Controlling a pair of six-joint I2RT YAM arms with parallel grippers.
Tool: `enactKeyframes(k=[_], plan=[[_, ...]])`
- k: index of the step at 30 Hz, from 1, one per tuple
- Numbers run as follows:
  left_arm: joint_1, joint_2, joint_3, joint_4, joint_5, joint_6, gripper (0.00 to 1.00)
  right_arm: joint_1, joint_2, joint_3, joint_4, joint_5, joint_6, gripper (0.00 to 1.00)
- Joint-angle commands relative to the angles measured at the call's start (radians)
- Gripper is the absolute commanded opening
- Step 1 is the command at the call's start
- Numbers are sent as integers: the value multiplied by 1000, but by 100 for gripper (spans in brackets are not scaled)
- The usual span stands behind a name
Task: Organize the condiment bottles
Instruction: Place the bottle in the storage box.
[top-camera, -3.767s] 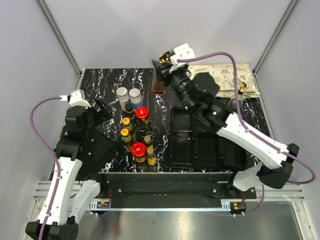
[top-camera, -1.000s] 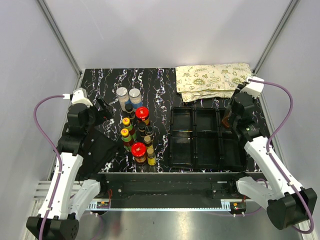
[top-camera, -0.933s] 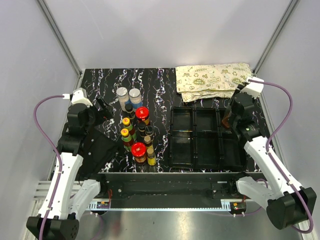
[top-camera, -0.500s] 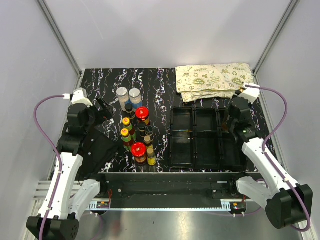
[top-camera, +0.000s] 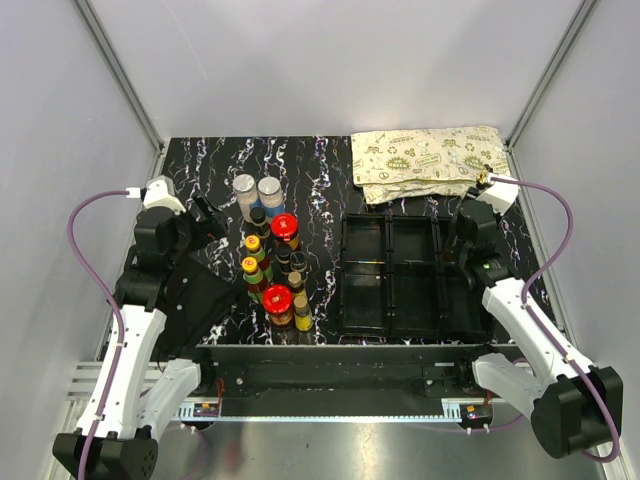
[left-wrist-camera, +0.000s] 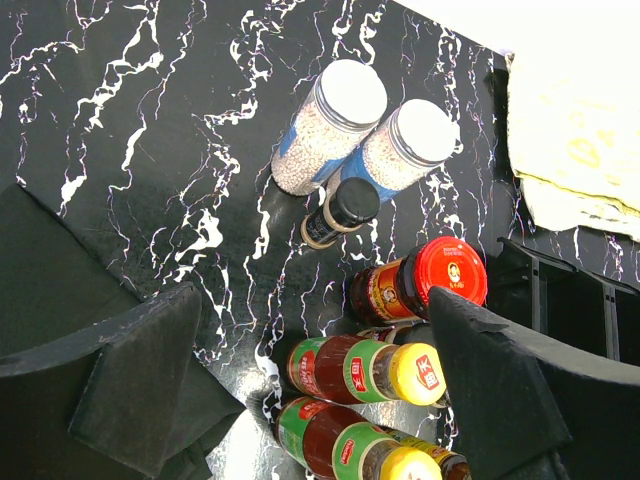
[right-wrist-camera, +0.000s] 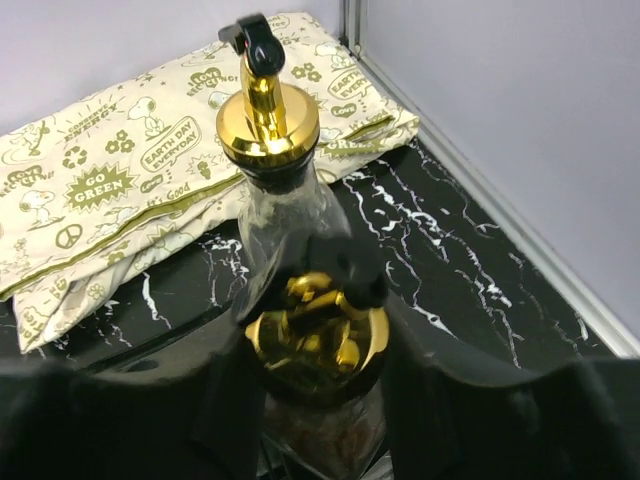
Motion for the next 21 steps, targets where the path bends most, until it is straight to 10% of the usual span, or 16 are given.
enactKeyframes(k=[1,16,21], plan=[[5,-5,4,45,26,-3,99,-5,-19,14,58,32,31,57],[5,-13,1,45,26,-3,99,-5,-22,71,-23,-9,45,99],[5,-14,4,45,24,-1,99,-5,-36,138,-146,-101,66,100]])
